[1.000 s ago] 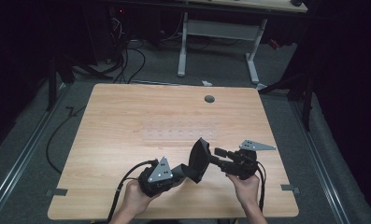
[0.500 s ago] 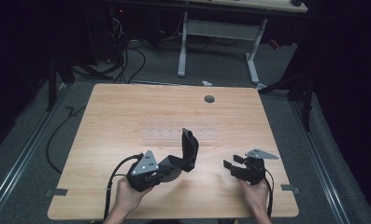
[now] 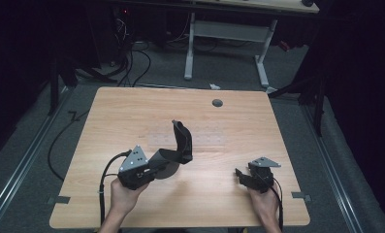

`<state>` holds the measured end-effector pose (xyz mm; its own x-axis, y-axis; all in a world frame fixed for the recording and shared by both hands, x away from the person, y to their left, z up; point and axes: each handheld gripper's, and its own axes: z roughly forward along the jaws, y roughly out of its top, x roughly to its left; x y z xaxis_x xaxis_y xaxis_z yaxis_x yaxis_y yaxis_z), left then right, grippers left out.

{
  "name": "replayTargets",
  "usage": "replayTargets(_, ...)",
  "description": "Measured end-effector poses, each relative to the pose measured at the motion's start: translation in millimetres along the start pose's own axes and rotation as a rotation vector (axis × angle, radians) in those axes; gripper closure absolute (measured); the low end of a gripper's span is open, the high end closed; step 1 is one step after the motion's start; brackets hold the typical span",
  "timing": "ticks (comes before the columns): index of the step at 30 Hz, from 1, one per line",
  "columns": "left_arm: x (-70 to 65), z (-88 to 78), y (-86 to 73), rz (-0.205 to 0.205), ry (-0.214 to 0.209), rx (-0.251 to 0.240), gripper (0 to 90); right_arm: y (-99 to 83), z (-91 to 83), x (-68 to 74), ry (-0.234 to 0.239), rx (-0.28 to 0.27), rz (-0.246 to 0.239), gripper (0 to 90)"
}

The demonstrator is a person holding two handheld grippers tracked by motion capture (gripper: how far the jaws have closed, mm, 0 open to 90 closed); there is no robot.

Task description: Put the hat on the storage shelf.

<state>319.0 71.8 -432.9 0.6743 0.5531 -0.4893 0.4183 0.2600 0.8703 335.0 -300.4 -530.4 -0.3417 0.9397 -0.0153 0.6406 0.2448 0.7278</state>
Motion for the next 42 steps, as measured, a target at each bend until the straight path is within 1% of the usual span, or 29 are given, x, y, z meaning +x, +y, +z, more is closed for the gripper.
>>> replayTargets(6,6.3,0.8,9.9,-0.003,0.015,-0.039,86.1,0.2,0.5,0.6,0.0,0.0,-0.001,37.8)
replayTargets(7,8.1,0.8,11.9,-0.009,0.017,-0.049,86.1,0.2,0.5,0.6,-0.001,0.0,-0.001,37.8)
replayTargets(11,12.5,1.8,16.6,-0.015,0.029,-0.064,86.1,0.2,0.6,0.6,0.0,0.0,-0.002,37.5)
replayTargets(16,16.7,3.8,23.2,-0.025,0.024,-0.082,86.0,0.2,0.6,0.8,0.003,0.002,-0.006,36.6)
replayTargets(20,23.6,5.7,28.9,-0.035,0.045,-0.084,86.0,0.2,0.7,0.9,0.004,0.002,-0.005,36.4)
replayTargets(22,27.2,6.5,32.8,-0.046,0.058,-0.087,86.0,0.3,0.6,0.8,0.005,0.003,-0.006,36.2)
replayTargets(25,29.6,7.2,38.1,-0.038,0.072,-0.098,86.0,0.3,0.6,0.8,0.008,0.003,-0.006,35.6)
replayTargets(29,32.9,8.0,47.5,-0.047,0.076,-0.112,86.0,0.4,0.8,0.9,0.008,0.003,-0.006,35.1)
replayTargets(32,38.2,10.0,53.8,-0.048,0.092,-0.115,86.0,0.4,0.8,0.8,0.009,0.003,-0.006,35.1)
replayTargets(36,44.4,12.6,61.8,-0.057,0.103,-0.143,86.0,0.4,0.8,0.7,0.012,0.003,-0.005,34.9)
replayTargets(42,49.7,19.8,68.3,-0.029,0.125,-0.15,86.0,0.5,1.0,0.7,0.012,0.003,-0.007,34.7)
